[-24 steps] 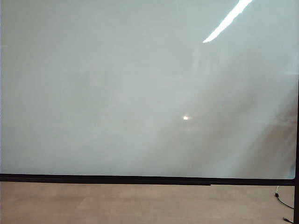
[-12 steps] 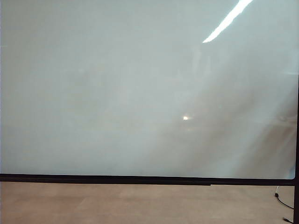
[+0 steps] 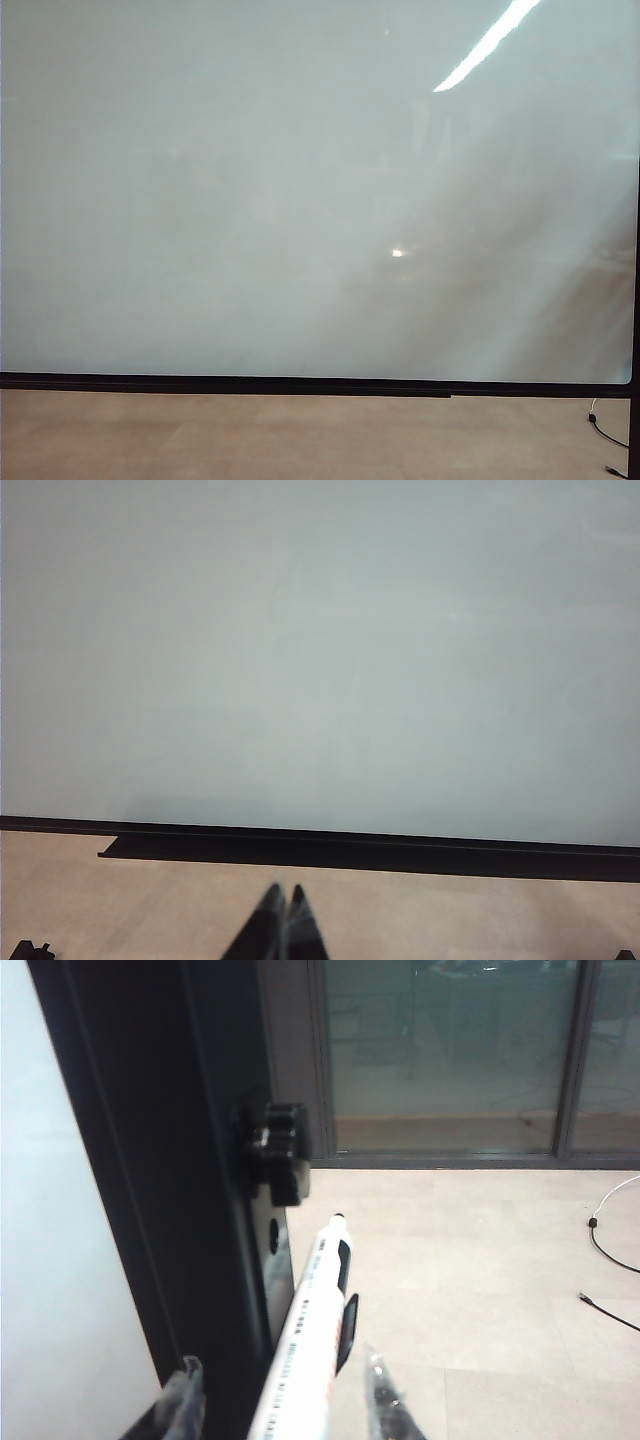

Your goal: Pick up the pen on the shelf to the right of the whiteboard and draw a cross mark.

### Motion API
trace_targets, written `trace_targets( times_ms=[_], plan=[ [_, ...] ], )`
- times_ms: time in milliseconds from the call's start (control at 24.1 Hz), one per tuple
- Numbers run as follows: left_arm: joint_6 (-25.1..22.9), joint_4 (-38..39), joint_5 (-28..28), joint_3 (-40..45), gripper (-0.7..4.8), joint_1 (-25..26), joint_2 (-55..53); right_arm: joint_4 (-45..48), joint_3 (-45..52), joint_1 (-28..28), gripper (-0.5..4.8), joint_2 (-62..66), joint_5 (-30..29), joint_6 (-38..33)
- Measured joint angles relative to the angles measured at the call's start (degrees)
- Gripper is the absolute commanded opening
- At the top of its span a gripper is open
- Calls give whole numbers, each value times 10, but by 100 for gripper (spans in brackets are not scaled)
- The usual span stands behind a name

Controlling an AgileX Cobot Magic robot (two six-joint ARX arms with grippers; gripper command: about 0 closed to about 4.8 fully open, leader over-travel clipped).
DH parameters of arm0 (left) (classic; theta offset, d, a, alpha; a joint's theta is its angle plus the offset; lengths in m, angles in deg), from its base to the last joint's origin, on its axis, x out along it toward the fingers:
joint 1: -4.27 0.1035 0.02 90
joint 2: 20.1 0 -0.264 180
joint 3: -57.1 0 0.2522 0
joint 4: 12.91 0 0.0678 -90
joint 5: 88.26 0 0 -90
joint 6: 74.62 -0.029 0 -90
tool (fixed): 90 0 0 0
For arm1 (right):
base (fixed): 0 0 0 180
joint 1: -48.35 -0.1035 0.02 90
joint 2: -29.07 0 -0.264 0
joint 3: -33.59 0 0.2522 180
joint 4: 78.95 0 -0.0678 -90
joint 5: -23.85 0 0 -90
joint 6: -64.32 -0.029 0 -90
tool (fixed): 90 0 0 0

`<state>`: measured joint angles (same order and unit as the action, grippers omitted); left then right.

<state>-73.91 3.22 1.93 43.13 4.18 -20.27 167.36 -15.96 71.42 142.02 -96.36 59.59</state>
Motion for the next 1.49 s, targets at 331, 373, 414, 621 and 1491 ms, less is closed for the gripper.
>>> trace_targets(
  times_ms=[331,373,414,621,1491],
  plan=[
    [0,0,0,0,-4,0,0,2,-12,0,198,0,-8,0],
    [0,0,0,0,-4,0,0,2,-12,0,198,0,-9,-1],
    [0,0,0,0,-4,0,0,2,-12,0,198,0,-9,-2],
    [0,0,0,0,-4,0,0,2,-12,0,197,0,-9,-2],
    [0,0,0,0,-5,0,0,0,-6,0,103,0,-9,-3]
  ],
)
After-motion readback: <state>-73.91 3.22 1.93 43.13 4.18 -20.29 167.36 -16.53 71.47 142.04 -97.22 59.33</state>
